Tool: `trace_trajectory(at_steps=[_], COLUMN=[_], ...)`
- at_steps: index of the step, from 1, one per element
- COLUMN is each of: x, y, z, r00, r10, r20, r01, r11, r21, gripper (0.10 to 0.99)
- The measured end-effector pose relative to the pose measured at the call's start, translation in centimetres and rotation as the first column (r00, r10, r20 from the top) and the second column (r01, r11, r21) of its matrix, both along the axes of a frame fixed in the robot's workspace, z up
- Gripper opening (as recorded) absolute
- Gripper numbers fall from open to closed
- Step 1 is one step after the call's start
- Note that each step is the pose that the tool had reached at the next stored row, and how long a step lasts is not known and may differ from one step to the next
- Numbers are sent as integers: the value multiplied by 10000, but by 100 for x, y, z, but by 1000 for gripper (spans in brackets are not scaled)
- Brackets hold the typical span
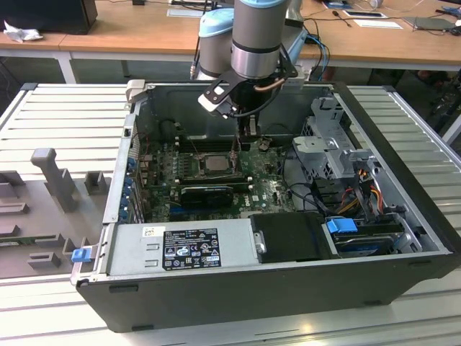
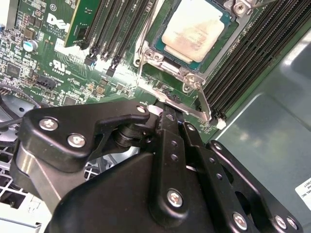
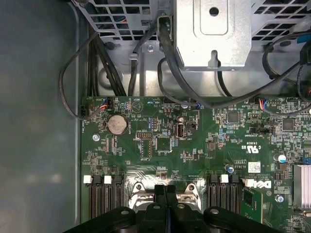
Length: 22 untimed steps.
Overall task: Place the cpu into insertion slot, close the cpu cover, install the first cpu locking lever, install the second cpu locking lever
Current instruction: 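Close the cpu cover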
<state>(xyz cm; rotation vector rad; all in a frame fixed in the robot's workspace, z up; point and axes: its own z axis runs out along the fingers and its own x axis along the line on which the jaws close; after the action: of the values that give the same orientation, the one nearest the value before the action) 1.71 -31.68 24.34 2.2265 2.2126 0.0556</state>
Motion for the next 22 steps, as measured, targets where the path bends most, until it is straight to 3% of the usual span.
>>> trace_trajectory(at_steps=[22], x=[-81], y=[0], z=[0], r00=[10000], r10=[-1], r20=[0], r01=[1], r11=[10000], r21=[4], gripper=[106])
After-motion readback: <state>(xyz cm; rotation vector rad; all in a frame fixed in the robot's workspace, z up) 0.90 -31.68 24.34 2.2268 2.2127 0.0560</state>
